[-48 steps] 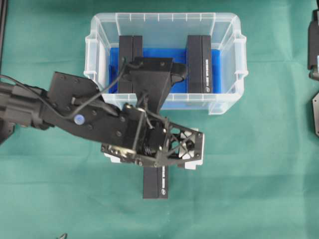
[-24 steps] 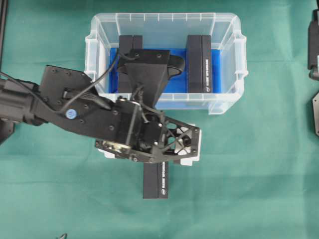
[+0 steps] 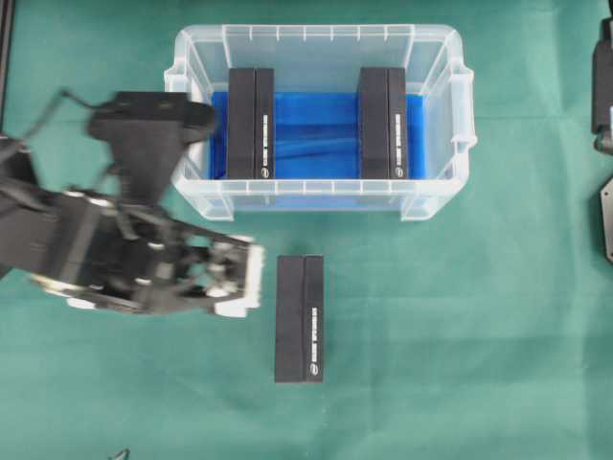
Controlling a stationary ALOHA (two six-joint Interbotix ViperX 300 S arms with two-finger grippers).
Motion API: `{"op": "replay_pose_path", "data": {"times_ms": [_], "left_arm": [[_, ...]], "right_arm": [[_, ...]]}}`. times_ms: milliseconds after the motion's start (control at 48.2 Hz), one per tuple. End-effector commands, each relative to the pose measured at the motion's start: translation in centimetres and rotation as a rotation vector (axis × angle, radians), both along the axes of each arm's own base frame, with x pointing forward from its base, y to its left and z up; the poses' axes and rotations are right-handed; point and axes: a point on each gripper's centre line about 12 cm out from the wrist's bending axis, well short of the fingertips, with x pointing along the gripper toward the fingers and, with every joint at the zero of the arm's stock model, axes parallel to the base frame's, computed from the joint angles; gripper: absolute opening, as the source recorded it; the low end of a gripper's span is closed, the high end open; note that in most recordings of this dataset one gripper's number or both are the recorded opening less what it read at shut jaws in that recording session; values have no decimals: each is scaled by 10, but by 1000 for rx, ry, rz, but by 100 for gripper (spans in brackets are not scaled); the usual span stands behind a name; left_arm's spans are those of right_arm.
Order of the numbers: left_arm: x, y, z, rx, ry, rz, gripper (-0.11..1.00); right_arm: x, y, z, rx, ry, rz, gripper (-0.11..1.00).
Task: Take the box out of the case with the left arm.
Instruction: 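Withdraw the left gripper to the left side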
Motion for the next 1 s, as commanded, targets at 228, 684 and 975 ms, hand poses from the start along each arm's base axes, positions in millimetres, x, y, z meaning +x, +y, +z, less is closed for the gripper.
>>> {"op": "replay_pose_path", "data": {"times_ms": [228, 684, 975], "left_arm": [[-77, 19, 6, -8, -28, -10, 90], [-126, 36, 0, 1, -58, -16, 90], [-129, 62, 0, 44, -54, -24, 90]], "right_arm": [[1, -1, 6, -3, -19, -5, 2], [0, -1, 3, -3, -9, -4, 2], [0, -1, 3, -3, -9, -4, 2]]}}
